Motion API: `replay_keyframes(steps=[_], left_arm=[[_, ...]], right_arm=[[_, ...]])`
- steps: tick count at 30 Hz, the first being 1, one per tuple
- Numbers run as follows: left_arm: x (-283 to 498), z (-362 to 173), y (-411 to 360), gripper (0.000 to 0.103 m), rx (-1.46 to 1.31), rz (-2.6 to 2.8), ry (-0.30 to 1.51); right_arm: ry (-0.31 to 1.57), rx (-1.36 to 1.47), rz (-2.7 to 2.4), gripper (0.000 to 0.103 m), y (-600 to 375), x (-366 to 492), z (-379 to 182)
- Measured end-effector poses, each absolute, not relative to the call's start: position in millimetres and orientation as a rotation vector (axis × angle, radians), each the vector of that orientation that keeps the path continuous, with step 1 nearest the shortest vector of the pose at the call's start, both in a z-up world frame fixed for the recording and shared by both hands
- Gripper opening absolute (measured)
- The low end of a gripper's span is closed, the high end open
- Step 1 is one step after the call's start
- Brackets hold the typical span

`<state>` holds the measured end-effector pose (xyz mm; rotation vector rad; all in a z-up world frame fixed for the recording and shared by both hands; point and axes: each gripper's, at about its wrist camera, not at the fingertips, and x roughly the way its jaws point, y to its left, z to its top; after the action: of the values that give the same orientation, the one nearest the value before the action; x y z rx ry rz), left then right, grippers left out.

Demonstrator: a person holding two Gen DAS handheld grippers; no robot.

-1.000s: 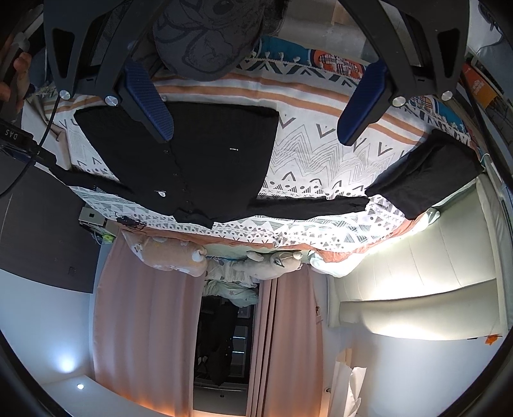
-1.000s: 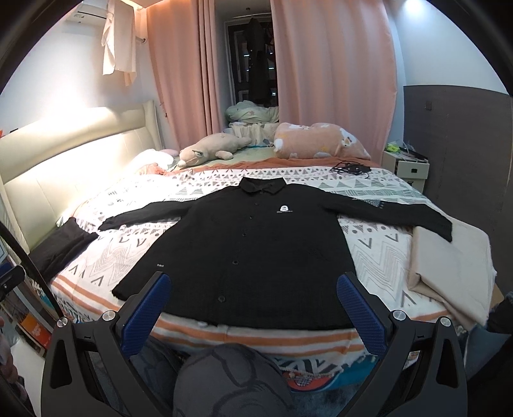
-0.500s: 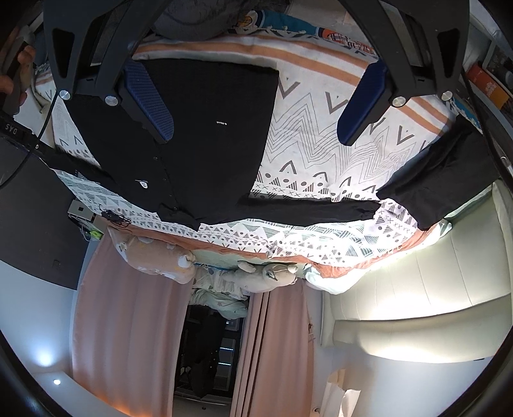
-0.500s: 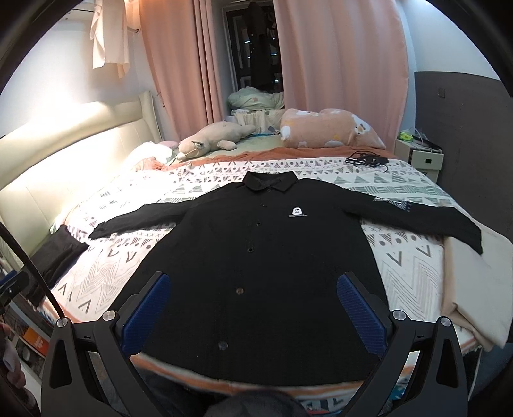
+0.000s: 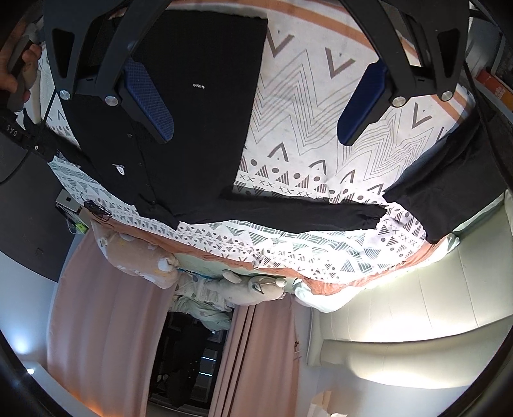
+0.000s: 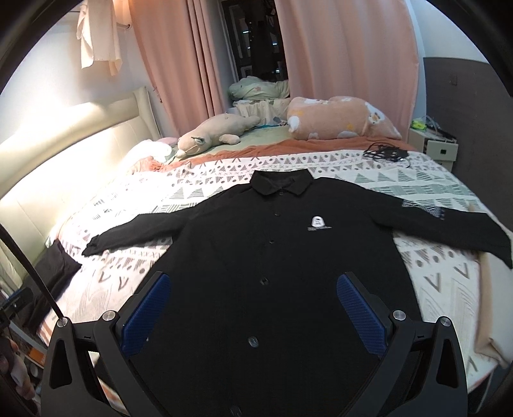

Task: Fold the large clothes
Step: 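Move both tools toward the black shirt's sleeves and body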

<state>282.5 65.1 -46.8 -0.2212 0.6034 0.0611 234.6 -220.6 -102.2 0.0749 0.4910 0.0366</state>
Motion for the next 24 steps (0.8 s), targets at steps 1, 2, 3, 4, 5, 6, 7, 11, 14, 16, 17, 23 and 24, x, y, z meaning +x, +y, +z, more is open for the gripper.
replay_keyframes(steps=[1, 2, 3, 4, 5, 6, 7, 11, 14, 16, 17, 23, 24], left_arm=[[288, -48, 69, 0.103, -0.225, 0.064, 0.606], [295, -49, 73, 0.103, -0.229, 0.071, 0.610], [300, -50, 75, 0.103, -0.232, 0.075, 0.613], [307, -51, 79, 0.103, -0.236, 0.080, 0.616], [313, -52, 84, 0.103, -0.242, 0.084, 0.617], [319, -53, 88, 0.103, -0.249, 0.089, 0.620], [326, -54, 93, 0.103, -0.258, 0.095, 0.624], [352, -58, 112, 0.103, -0.292, 0.125, 0.635], [372, -62, 126, 0.101, -0.330, 0.144, 0.657], [385, -65, 135, 0.100, -0.356, 0.151, 0.674], [392, -67, 140, 0.099, -0.359, 0.163, 0.681], [432, -79, 171, 0.099, -0.430, 0.192, 0.711], [438, -82, 176, 0.098, -0.439, 0.199, 0.719]], right_arm=[[0.495, 0.081, 0.040, 0.103, -220, 242, -102], [0.499, 0.087, 0.048, 0.103, -219, 251, -103], [0.501, 0.092, 0.055, 0.103, -219, 258, -103], [0.505, 0.097, 0.060, 0.103, -217, 268, -104], [0.509, 0.103, 0.064, 0.103, -218, 275, -104], [0.516, 0.110, 0.071, 0.103, -218, 282, -105], [0.523, 0.118, 0.078, 0.103, -217, 290, -107], [0.553, 0.145, 0.097, 0.103, -213, 325, -109], [0.567, 0.167, 0.114, 0.103, -209, 352, -109], [0.561, 0.189, 0.128, 0.103, -206, 372, -109], [0.558, 0.190, 0.135, 0.103, -203, 382, -110], [0.588, 0.191, 0.105, 0.103, -198, 452, -113], [0.592, 0.193, 0.102, 0.103, -196, 462, -114]])
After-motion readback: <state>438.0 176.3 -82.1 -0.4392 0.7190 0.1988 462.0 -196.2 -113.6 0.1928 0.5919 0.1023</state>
